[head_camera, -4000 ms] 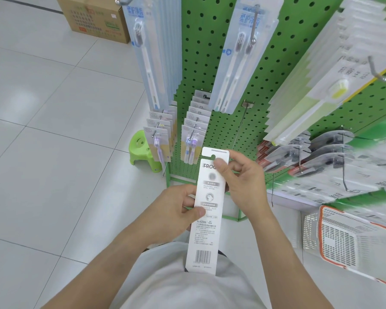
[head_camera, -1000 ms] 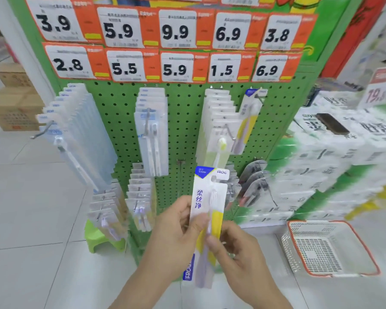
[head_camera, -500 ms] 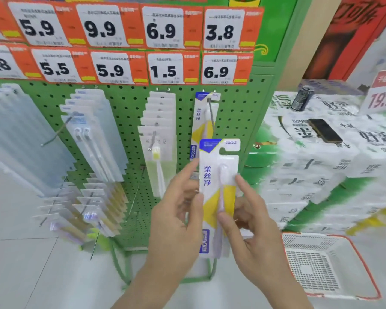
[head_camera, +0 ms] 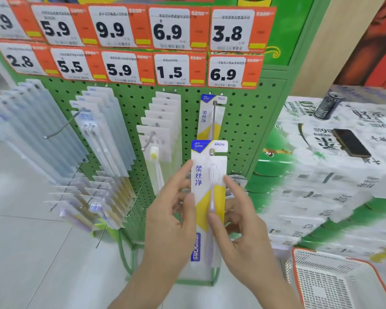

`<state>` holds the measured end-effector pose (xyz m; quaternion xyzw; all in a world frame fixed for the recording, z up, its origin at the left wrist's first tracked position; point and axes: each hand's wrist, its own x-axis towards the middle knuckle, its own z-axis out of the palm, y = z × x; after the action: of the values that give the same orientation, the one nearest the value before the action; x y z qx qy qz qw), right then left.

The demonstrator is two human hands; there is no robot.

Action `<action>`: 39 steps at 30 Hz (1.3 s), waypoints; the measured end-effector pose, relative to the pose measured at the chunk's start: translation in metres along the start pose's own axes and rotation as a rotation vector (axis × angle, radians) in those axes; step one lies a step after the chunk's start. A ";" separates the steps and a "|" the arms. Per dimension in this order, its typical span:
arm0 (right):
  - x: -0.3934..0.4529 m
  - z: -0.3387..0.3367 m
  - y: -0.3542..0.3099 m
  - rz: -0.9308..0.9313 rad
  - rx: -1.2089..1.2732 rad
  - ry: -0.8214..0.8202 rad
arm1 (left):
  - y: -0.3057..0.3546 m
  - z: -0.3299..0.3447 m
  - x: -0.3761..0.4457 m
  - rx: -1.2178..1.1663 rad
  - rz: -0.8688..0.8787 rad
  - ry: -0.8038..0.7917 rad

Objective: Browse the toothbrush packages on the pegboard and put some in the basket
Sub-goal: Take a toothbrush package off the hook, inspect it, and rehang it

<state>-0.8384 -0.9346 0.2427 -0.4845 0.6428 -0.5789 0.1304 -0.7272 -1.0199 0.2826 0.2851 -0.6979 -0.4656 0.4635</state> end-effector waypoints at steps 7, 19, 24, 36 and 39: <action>0.019 0.002 0.007 0.022 -0.086 -0.013 | 0.006 0.008 0.021 0.336 0.292 0.145; 0.059 -0.016 0.012 -0.070 -0.318 -0.009 | 0.004 0.029 0.078 0.195 0.257 0.068; 0.100 -0.038 0.009 -0.137 -0.424 -0.043 | -0.002 0.033 0.082 0.226 0.290 0.040; 0.213 -0.048 -0.017 -0.190 -0.522 0.070 | -0.007 0.038 0.092 0.253 0.339 0.081; 0.220 -0.045 -0.016 -0.180 -0.563 0.036 | -0.008 0.039 0.093 0.268 0.350 0.087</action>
<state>-0.9724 -1.0748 0.3564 -0.5462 0.7348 -0.3955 -0.0722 -0.8012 -1.0848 0.3056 0.2388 -0.7717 -0.2683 0.5248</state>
